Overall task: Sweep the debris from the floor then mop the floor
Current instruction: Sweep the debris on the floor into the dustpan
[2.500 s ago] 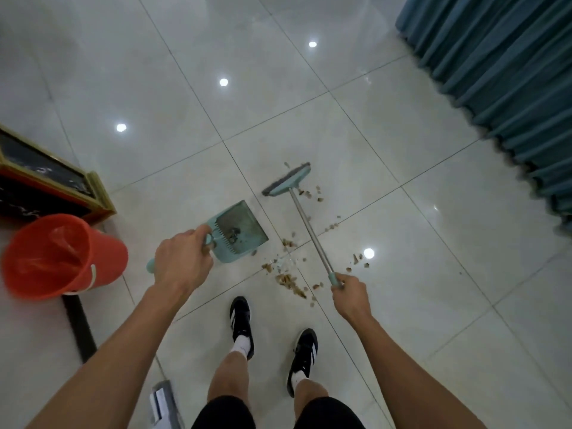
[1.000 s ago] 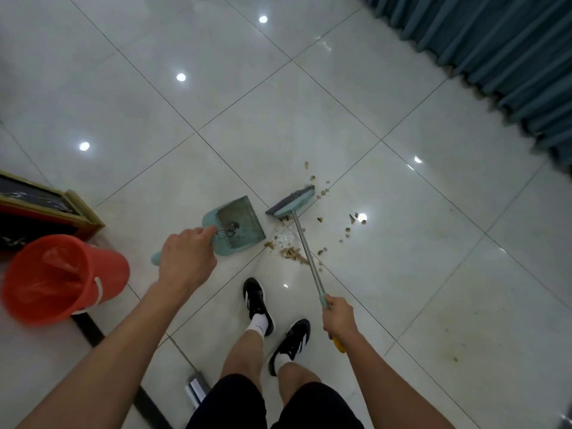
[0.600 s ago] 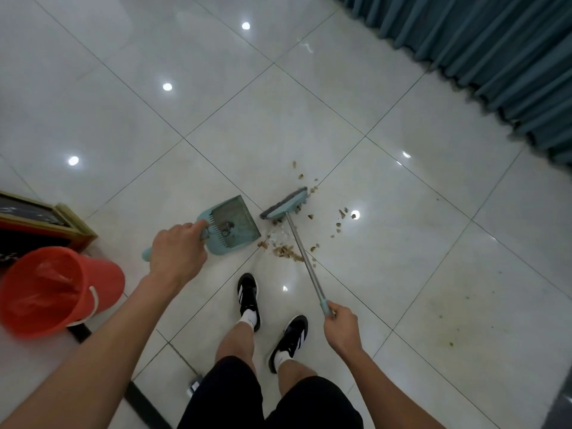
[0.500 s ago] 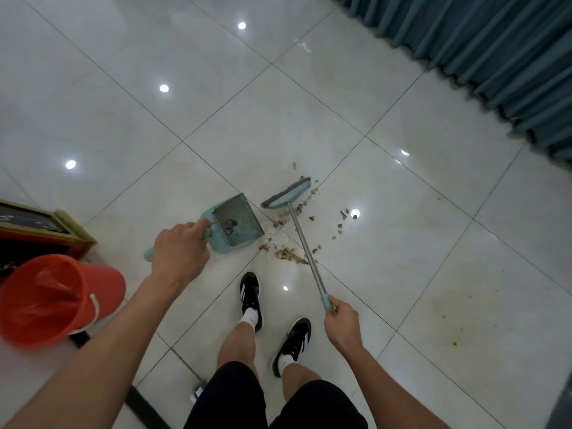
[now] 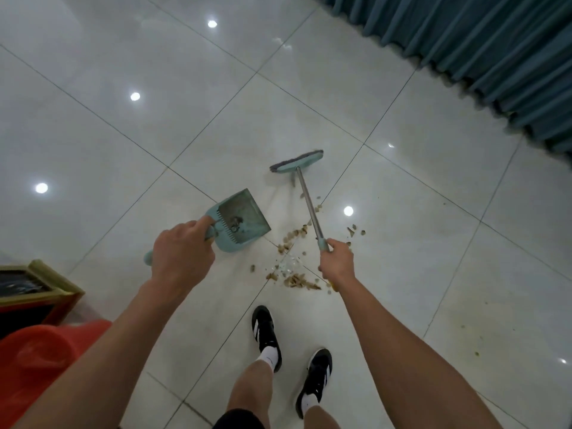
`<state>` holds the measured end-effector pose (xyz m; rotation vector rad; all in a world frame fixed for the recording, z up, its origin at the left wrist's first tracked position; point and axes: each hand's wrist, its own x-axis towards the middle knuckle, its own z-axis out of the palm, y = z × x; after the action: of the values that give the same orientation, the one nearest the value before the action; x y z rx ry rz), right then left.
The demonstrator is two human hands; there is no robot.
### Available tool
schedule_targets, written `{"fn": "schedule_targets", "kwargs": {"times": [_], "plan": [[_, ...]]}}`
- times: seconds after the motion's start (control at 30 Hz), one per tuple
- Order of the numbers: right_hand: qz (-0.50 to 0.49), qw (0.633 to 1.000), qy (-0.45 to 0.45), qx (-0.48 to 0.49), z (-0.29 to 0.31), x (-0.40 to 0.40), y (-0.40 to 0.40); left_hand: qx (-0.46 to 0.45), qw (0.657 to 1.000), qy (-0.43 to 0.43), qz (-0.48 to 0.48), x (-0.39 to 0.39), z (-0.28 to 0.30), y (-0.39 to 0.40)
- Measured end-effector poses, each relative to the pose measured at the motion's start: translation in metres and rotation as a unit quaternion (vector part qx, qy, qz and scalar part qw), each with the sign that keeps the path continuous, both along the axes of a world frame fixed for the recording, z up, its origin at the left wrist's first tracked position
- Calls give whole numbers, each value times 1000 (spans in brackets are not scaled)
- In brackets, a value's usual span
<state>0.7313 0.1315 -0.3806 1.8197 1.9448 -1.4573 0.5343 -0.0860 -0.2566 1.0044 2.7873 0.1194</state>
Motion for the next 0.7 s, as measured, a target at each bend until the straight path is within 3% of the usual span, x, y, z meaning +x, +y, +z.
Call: {"fn": "schedule_targets", "kwargs": {"times": [0.3,0.47,0.7], "plan": [[5,998,-55,-39,-16,-37,-11,23,998,-16,-56,-27,-15,20],[21,995,-77,-60,-11,23,-52,39,997,-23,-69,-15,-16,12],[-34,991,-91,-90,-2,127,-107,14,996,-20,-90,32,-6,-6]]}}
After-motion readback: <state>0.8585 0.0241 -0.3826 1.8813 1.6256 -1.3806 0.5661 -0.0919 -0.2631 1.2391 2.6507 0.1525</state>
